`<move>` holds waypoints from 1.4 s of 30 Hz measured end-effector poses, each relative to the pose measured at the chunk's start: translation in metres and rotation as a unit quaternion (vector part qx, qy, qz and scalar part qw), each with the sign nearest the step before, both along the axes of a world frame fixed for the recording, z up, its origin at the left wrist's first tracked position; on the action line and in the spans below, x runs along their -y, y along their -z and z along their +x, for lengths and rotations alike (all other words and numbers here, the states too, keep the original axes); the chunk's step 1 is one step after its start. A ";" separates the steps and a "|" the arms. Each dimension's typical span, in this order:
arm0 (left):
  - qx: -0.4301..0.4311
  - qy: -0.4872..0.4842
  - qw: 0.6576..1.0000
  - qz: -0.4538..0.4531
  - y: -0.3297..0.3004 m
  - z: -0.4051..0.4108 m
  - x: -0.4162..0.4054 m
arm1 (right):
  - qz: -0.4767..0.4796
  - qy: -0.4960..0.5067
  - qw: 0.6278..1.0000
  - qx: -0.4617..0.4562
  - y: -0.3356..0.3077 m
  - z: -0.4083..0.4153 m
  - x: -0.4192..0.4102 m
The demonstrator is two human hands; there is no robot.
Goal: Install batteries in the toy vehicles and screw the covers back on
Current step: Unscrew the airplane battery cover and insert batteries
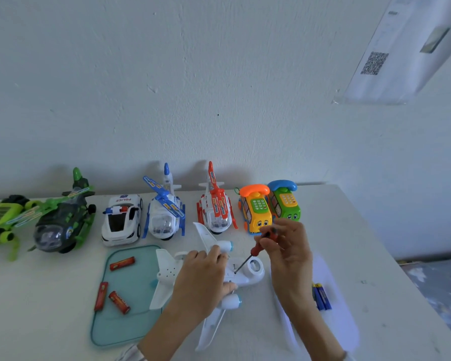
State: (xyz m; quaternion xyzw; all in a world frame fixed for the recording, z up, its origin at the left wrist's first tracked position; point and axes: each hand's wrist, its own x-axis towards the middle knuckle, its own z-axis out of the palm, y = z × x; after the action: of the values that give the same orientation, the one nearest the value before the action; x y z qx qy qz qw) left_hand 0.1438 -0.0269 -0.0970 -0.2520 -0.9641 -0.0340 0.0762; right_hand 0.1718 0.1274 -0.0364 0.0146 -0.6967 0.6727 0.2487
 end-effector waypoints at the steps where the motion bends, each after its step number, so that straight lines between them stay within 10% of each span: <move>1: 0.008 -0.002 1.000 -0.005 -0.003 0.001 0.000 | -0.011 -0.003 1.000 0.002 0.005 0.001 -0.001; 17: -0.017 -0.010 1.000 -0.007 -0.004 0.003 0.002 | -0.095 -0.053 0.994 0.028 0.006 -0.003 -0.023; 42: -0.062 0.013 0.998 0.016 0.006 -0.004 0.003 | 0.019 -0.009 1.000 -0.012 -0.005 -0.005 0.003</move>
State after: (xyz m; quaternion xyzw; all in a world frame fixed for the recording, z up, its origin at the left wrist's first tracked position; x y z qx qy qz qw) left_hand 0.1400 -0.0296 -0.1025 -0.2650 -0.9535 -0.0344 0.1390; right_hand 0.1669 0.1245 -0.0318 0.0340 -0.7065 0.6611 0.2502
